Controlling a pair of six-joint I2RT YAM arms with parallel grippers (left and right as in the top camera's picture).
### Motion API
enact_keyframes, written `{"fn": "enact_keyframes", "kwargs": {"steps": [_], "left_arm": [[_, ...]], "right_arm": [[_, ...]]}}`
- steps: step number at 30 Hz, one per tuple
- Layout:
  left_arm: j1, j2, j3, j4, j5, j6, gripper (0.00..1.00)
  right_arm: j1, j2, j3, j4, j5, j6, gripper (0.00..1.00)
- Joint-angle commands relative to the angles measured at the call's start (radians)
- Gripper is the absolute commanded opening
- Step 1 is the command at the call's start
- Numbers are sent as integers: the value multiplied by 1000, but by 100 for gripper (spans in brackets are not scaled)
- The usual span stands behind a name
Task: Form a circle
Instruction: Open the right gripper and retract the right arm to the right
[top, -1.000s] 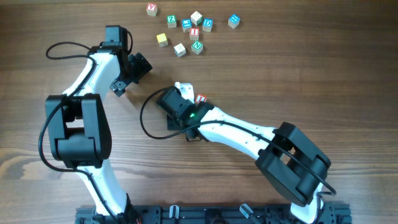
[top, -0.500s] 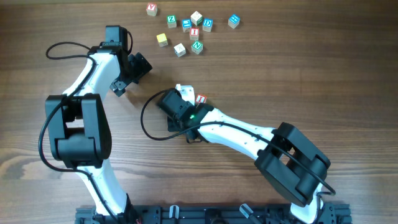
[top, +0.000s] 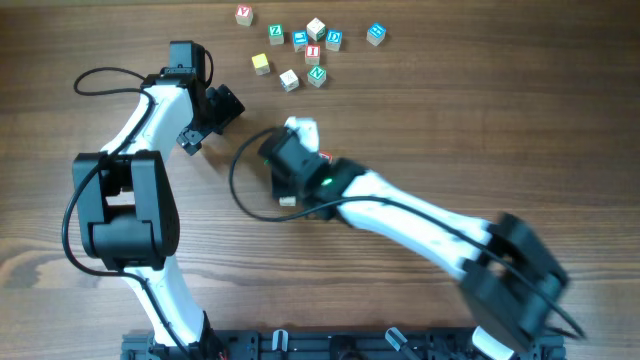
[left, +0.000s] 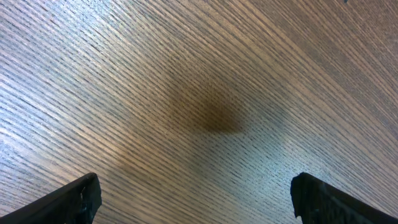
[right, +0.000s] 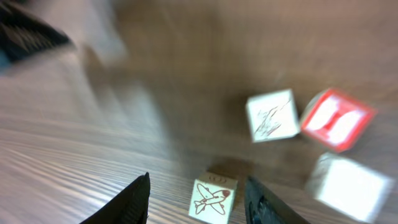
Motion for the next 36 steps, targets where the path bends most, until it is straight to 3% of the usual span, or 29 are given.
{"fn": "enact_keyframes", "kwargs": {"steps": [1,4,6,8,9,10,19,36], "left_arm": [[-3,9,10,2,-13,-2,100],[-3,9,10,2,-13,-2,100],[-3,9,10,2,-13,-2,100],[-3,9,10,2,-13,-2,100],[-2,9,10,2,-13,-2,100],[-2,9,10,2,-13,-2,100],[-2,9,10,2,-13,-2,100],[-2,9,10,2,-13,-2,100]], "right_arm": [[-113,-151,2,-40,80,-62,49],[-244,-197,2,-72,93,-89,50],[-331,-201,2,-92,93,-114,56],[-436,-196,2,-122,93,-170,72],[-474,-195,2,-136,93,-195,90],[-512,-194,2,-154,93,-212,100],[-702,-194,2,-178,93,-206,100],[-706,-194,2,-178,93,-206,100]]}}
